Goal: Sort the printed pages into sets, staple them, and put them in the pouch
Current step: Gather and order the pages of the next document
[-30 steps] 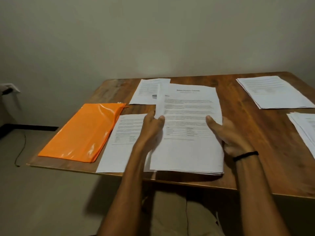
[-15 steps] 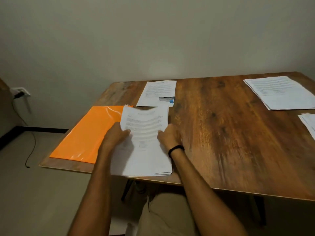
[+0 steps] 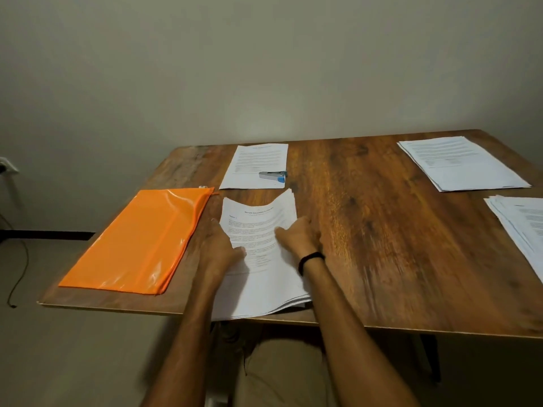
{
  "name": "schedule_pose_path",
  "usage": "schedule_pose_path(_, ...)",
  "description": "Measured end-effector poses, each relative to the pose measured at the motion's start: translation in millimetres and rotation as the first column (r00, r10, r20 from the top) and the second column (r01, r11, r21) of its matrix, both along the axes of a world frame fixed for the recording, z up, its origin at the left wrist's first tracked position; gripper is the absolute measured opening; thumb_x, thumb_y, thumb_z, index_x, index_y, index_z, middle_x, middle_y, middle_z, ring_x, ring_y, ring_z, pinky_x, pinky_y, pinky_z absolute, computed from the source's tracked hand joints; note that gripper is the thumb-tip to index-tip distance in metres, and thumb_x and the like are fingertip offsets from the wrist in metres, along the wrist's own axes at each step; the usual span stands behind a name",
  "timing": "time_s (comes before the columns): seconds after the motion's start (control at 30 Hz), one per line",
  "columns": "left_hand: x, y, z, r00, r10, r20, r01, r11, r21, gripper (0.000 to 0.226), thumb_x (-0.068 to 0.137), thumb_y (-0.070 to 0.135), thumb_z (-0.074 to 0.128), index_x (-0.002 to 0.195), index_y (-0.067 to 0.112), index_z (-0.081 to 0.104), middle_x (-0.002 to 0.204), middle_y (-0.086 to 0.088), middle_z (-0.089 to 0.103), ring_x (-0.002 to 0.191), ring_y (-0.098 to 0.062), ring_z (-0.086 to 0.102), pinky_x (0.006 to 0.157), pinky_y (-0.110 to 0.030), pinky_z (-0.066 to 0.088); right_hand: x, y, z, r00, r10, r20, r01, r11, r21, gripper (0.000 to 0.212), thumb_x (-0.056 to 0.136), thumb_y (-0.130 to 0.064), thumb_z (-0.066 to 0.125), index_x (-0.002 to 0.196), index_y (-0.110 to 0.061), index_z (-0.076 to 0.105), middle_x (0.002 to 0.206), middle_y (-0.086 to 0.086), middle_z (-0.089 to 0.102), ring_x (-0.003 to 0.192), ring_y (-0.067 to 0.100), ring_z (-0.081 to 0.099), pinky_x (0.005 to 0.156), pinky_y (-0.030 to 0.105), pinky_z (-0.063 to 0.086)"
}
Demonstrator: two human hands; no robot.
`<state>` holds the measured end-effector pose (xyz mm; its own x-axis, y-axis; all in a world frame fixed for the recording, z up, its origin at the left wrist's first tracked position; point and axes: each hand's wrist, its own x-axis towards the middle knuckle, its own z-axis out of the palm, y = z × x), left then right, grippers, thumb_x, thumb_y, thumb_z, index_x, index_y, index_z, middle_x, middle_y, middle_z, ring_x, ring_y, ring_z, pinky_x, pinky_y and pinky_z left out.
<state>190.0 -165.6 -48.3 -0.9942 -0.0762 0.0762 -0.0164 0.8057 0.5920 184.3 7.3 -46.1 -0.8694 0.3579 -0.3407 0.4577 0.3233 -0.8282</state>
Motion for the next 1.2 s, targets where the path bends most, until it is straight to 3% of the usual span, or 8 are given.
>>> schedule_pose_path(0.1, 6.1, 12.4, 1.8, 1.000, 0.003, -0.007, -0.002, 0.999, 0.033, 0.092, 0.081, 0.012, 0.080, 0.154, 0.005, 0.025, 0.153, -0.013, 0.042, 0.138, -0.033, 0.043, 0.115, -0.042, 0.032, -14.7, 34.4, -26.8, 0.999, -0.039, -0.029, 0.030, 0.963, -0.267, 0.085, 0.059, -0.047, 0.078, 0.132, -0.013, 0.049, 0.122, 0.010, 0.065, 0.107, 0.031, 0.065, 0.091, 0.045, 0.055)
schedule_pose_path(0.2, 1.4, 22.4, -5.5, 0.998, 0.019, 0.064, -0.021, 0.999, 0.025, 0.081, 0.082, 0.018, 0.079, 0.149, 0.008, 0.034, 0.148, -0.016, 0.044, 0.137, -0.037, 0.042, 0.115, -0.053, 0.029, 18.1, 43.0, 7.4, 0.994, -0.042, -0.097, -0.009, 0.880, -0.475, 0.039, 0.090, 0.001, 0.065, 0.128, 0.007, 0.056, 0.123, 0.015, 0.067, 0.111, 0.034, 0.067, 0.084, 0.038, 0.057)
schedule_pose_path(0.3, 0.0, 33.9, -7.2, 0.980, 0.132, 0.147, -0.127, 0.991, -0.045, 0.087, 0.082, 0.022, 0.077, 0.151, 0.006, 0.026, 0.148, -0.024, 0.037, 0.135, -0.043, 0.038, 0.111, -0.052, 0.033, 25.3, 43.2, 1.9, 0.988, 0.024, -0.155, -0.073, 0.945, -0.320, 0.030, 0.092, 0.010, 0.057, 0.120, 0.004, 0.065, 0.124, 0.011, 0.068, 0.108, 0.031, 0.068, 0.089, 0.035, 0.056)
schedule_pose_path(0.43, -12.9, 23.5, -17.4, 0.983, 0.131, 0.125, -0.149, 0.978, 0.144, 0.081, 0.064, 0.040, 0.080, 0.130, 0.005, 0.051, 0.127, -0.019, 0.058, 0.118, -0.038, 0.056, 0.100, -0.056, 0.047, 21.6, 39.3, -3.9, 0.965, 0.133, -0.227, -0.120, 0.990, 0.069, 0.033, 0.087, 0.001, 0.066, 0.119, -0.006, 0.065, 0.124, 0.007, 0.069, 0.105, 0.026, 0.068, 0.074, 0.024, 0.049)
schedule_pose_path(0.6, 2.4, 24.4, 5.6, 0.987, 0.103, 0.120, -0.144, 0.896, 0.421, 0.014, 0.095, 0.015, 0.066, 0.101, 0.006, 0.058, 0.103, -0.005, 0.063, 0.082, -0.018, 0.059, 0.061, -0.023, 0.041, 26.1, 51.2, 4.7, 0.898, 0.134, -0.419, -0.119, 0.991, 0.062, 0.032, 0.087, -0.002, 0.060, 0.114, -0.015, 0.052, 0.101, -0.005, 0.063, 0.094, 0.019, 0.064, 0.068, 0.025, 0.052)
schedule_pose_path(0.8, 0.9, 34.4, 35.4, 0.965, 0.116, -0.234, 0.084, 0.711, 0.699, 0.020, 0.097, 0.022, 0.059, 0.117, 0.020, 0.062, 0.110, 0.003, 0.072, 0.101, -0.016, 0.070, 0.087, -0.046, 0.058, 35.0, 74.5, 48.1, 0.732, 0.094, -0.675, -0.137, 0.991, -0.010, 0.025, 0.094, -0.007, 0.064, 0.104, -0.025, 0.049, 0.103, -0.010, 0.063, 0.094, 0.009, 0.066, 0.075, 0.032, 0.062)
schedule_pose_path(1.03, 10.7, 76.6, 59.6, 0.897, 0.080, -0.435, 0.238, 0.742, 0.627, 0.029, 0.106, 0.014, 0.046, 0.131, 0.001, 0.037, 0.118, -0.007, 0.055, 0.091, 0.015, 0.057, 0.073, -0.005, 0.046, 39.2, 93.7, 55.1, 0.699, -0.037, -0.715, -0.039, 0.995, -0.089, 0.025, 0.095, -0.015, 0.065, 0.113, -0.019, 0.049, 0.107, -0.013, 0.064, 0.098, 0.004, 0.066, 0.082, 0.032, 0.059)
schedule_pose_path(1.2, 12.1, 77.5, 42.0, 0.891, 0.116, -0.438, 0.202, 0.763, 0.614, 0.031, 0.106, 0.026, 0.046, 0.130, 0.005, 0.045, 0.123, -0.008, 0.058, 0.112, -0.014, 0.059, 0.093, -0.031, 0.052, 46.6, 90.1, 38.5, 0.718, -0.055, -0.694, -0.030, 0.993, -0.110, 0.023, 0.098, -0.018, 0.062, 0.115, -0.018, 0.048, 0.105, -0.013, 0.061, 0.095, 0.000, 0.062, 0.074, 0.012, 0.054)
